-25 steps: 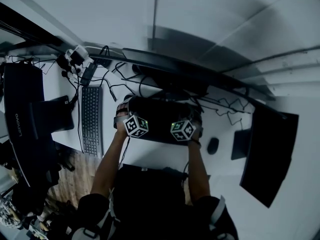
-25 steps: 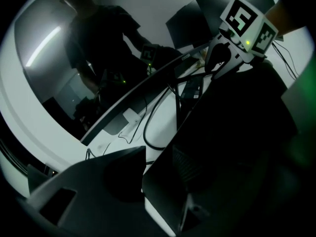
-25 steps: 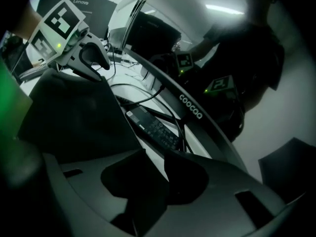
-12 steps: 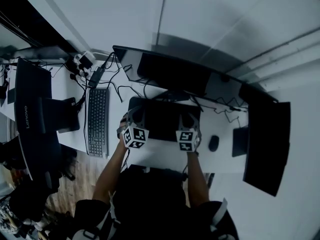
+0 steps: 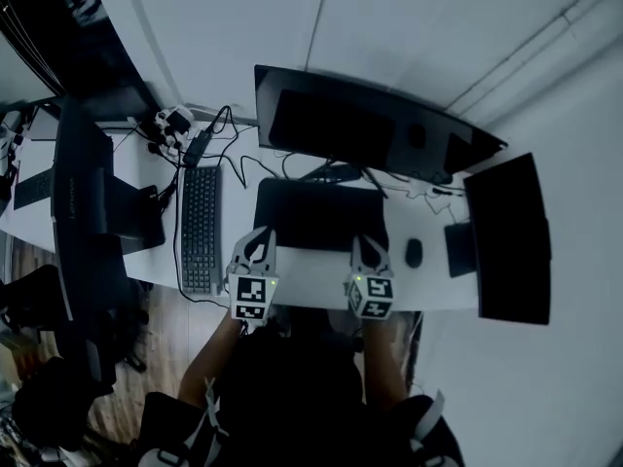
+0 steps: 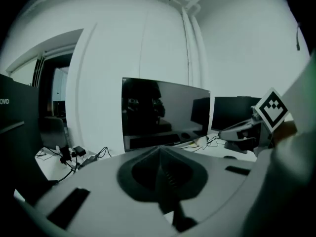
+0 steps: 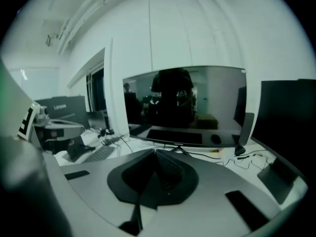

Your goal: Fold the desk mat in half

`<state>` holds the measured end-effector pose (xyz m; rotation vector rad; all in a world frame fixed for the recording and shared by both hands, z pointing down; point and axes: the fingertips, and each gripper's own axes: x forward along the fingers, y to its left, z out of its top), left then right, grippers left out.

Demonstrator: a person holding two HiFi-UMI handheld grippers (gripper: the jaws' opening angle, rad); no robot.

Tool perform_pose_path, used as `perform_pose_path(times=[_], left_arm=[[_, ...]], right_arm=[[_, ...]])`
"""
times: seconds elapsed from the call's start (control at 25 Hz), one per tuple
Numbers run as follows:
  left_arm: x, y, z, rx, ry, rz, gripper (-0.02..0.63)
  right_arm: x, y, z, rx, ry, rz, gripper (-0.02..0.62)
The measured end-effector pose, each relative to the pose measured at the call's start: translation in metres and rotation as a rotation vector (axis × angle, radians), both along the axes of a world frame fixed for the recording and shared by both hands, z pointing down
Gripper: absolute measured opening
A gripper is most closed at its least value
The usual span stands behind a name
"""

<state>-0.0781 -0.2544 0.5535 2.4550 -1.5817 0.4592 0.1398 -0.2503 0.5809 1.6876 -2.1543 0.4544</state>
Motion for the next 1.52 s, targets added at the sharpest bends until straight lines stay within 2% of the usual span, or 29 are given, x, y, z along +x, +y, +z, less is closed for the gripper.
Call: perform_pose_path(times=[0.2, 0.4, 0.64, 0.92, 1.52], left_arm=[[-0.005, 0.056, -0.048, 0.084, 0.039, 0.018, 0.006], [-0.002, 0.101, -0.097, 0.155, 0.14, -0.024, 0.006], [0.012, 0.135, -0.119, 0.192, 0.161, -0.032, 0.007], [0.028, 0.155, -0.123, 0.186, 0.163, -0.048, 0.008], [0.036, 0.163, -0.119, 0.166, 0.135, -0.075, 0.008]], right_arm=[[-0.017, 0.067, -0.037, 0.06, -0.065, 0.028, 0.008], [-0.016, 0.119, -0.074, 0.121, -0.079, 0.054, 0.008], [-0.006, 0.156, -0.102, 0.17, -0.085, 0.047, 0.008], [0.004, 0.177, -0.107, 0.188, -0.078, 0.006, 0.009], [0.003, 0.181, -0.123, 0.215, -0.114, -0.025, 0.006]])
